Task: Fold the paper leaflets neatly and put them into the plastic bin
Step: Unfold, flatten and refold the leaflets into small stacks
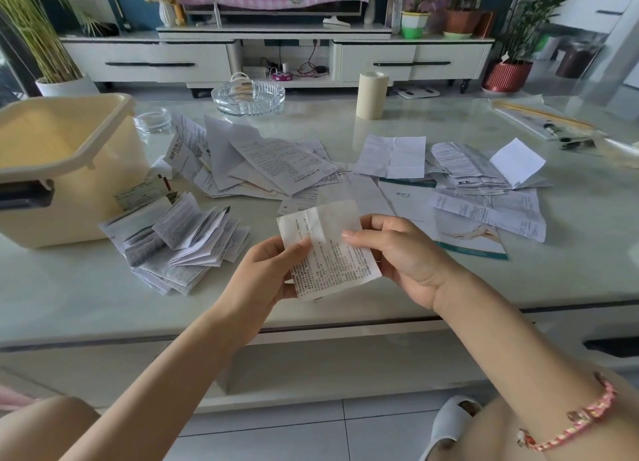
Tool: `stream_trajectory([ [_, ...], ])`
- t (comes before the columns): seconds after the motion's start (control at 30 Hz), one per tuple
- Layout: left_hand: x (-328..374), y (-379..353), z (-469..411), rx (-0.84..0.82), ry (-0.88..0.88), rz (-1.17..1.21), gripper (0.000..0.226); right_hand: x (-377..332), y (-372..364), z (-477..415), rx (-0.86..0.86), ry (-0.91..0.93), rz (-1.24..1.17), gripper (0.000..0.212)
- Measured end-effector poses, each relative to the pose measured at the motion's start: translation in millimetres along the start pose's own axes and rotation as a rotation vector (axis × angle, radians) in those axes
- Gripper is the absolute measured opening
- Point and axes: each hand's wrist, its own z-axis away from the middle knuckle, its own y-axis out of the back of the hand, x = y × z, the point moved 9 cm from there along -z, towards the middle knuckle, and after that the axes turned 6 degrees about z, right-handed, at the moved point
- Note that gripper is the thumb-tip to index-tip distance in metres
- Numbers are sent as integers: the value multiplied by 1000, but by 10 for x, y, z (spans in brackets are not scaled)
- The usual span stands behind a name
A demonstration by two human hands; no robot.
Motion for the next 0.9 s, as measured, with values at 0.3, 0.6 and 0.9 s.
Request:
stream_trajectory([
  [0.3, 76, 81, -5, 49, -75, -104, 13, 25, -151, 14, -119, 5, -16, 22],
  [0.6, 120, 103, -24, 46, -85, -136, 24, -25, -63, -6, -37, 51, -23, 19],
  [0.9, 30, 23, -17, -42, 40, -11, 36, -160, -24, 12, 62, 231, 207, 58],
])
